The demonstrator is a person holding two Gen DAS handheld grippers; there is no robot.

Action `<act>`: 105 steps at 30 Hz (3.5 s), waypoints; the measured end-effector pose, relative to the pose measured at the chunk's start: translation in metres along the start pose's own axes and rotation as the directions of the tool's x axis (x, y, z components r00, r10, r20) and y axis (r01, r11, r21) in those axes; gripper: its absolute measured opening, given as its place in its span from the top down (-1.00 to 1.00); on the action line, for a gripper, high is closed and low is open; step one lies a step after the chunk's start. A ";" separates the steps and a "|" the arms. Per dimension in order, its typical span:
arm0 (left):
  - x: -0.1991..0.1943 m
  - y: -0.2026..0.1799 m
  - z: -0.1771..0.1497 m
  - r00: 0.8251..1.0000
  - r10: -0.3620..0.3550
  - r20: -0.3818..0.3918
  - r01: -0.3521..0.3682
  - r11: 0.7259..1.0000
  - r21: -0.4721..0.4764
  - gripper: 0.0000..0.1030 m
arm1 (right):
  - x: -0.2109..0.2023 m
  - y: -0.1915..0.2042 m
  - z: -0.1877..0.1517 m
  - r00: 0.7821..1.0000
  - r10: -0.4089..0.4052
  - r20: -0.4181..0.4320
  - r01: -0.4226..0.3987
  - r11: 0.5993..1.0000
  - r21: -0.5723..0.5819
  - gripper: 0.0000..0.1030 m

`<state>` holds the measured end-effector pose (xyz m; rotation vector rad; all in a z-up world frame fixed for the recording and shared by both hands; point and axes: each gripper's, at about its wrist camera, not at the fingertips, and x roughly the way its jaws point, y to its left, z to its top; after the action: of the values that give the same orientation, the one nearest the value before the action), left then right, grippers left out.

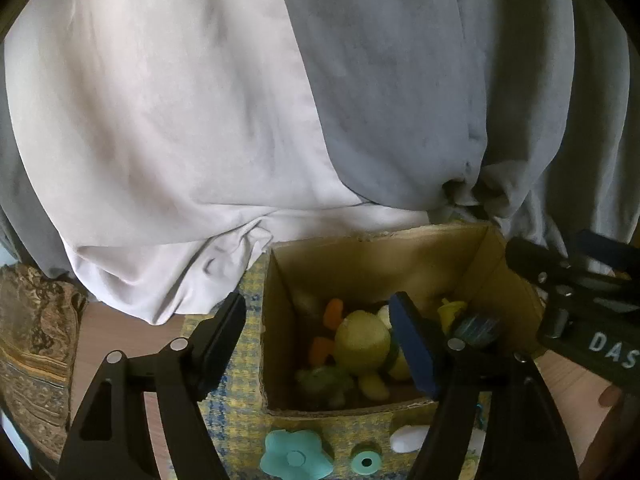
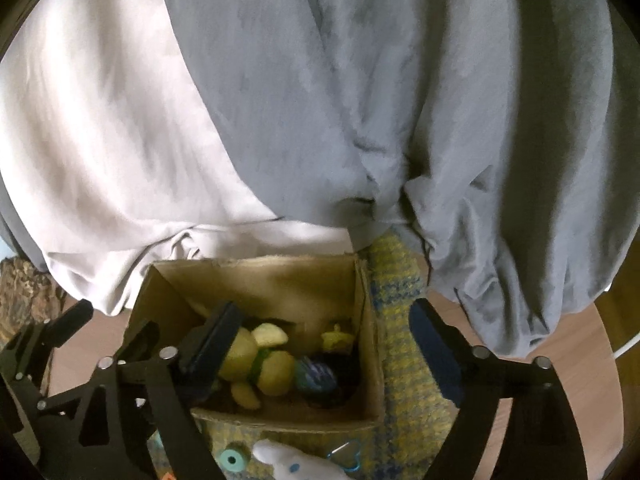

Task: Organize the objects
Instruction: 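Open both tools to drop the frog and pouch into the box, then pull both tools back from the box toward the remaining toys, then grasp the four-colour cube block with the left tool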

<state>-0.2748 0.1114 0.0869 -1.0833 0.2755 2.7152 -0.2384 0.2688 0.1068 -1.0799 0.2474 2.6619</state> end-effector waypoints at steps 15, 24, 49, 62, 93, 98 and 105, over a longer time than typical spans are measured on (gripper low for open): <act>-0.022 0.008 -0.013 0.997 0.070 0.018 -0.070 0.997 -0.042 -0.89 | -0.022 -0.002 -0.012 1.000 -0.010 0.012 0.010 1.000 0.003 -0.93; -0.042 0.018 -0.029 0.995 0.092 0.025 -0.090 0.992 -0.083 -0.94 | -0.041 -0.001 -0.025 0.999 -0.005 0.034 0.005 1.000 0.009 -0.94; -0.073 0.056 -0.103 0.981 0.190 0.032 -0.183 0.972 -0.149 -0.98 | -0.055 0.028 -0.089 0.999 0.031 0.006 -0.031 0.999 -0.012 -0.95; -0.063 0.069 -0.151 0.981 0.191 -0.017 -0.191 0.967 -0.169 -0.98 | -0.048 0.041 -0.125 0.998 0.049 -0.034 -0.050 0.998 -0.041 -0.95; -0.009 0.040 -0.228 0.987 0.107 -0.119 -0.123 0.982 -0.141 -0.92 | -0.014 0.023 -0.193 0.988 -0.001 -0.155 -0.006 0.999 -0.043 -0.95; 0.005 0.041 -0.235 0.985 0.078 -0.155 -0.103 0.982 -0.160 -0.67 | -0.011 0.020 -0.195 0.986 0.001 -0.166 -0.008 0.999 -0.038 -0.95; 0.014 0.034 -0.241 0.982 0.069 -0.177 -0.095 0.985 -0.145 -0.49 | -0.007 0.015 -0.196 0.984 -0.002 -0.180 -0.005 0.999 -0.038 -0.95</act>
<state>-0.1359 0.0210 -0.0914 -1.3818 0.1427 2.7563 -0.1086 0.2039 -0.0264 -1.3346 0.2317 2.5815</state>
